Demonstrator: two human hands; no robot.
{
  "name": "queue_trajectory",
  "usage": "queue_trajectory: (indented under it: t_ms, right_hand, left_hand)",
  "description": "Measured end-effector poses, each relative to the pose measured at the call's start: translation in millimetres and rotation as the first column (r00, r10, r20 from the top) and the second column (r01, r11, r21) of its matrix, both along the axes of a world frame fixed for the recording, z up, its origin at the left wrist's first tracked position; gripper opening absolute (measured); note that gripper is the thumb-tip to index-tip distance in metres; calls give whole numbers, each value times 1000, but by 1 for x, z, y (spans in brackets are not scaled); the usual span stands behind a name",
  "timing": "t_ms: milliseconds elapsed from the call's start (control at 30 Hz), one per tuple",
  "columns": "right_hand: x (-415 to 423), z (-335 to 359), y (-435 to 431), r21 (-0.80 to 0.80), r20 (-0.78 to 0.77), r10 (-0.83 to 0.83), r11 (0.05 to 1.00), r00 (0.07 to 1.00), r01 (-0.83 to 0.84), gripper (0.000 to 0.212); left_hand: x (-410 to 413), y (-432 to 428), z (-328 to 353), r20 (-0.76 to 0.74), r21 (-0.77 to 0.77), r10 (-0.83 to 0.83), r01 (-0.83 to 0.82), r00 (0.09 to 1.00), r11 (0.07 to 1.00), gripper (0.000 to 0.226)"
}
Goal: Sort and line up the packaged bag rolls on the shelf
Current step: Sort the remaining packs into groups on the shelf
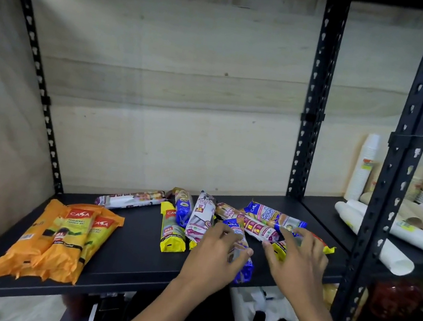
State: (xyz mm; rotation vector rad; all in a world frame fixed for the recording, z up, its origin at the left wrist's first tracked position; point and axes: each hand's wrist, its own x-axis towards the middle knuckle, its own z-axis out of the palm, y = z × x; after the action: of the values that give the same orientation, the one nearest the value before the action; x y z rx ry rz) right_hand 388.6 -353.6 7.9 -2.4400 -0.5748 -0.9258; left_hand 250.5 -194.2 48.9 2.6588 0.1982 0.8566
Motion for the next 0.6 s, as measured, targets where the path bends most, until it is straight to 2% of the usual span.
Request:
queue_trajectory:
  t_ms: [100,167,267,400,500,600]
  right_hand:
    - [7,17,6,-82,-44,91,992,995,-94,52]
    - [13,26,11,-167,-145,148,971,978,-172,57]
    - [24,38,23,-228,-321,173,940,931,-253,63]
    - [41,53,41,-301,-497,156,891,853,-339,64]
    - [53,57,49,-320,-557,145,871,817,-373,65]
    - [61,54,57,-365,-559,135,846,818,-389,64]
  left_hand:
    - [-1,18,11,85,83,3,-10,996,996,36]
    - [0,31,15,63,134,27,-36,998,990,32]
    - [1,46,20,-84,197,82,-64,993,978,34]
    - [5,59,28,-232,238,138,-81,963,968,49]
    - [8,66,33,-355,245,144,-56,924,968,60]
    - [10,70,34,-408,239,133,-34,903,970,65]
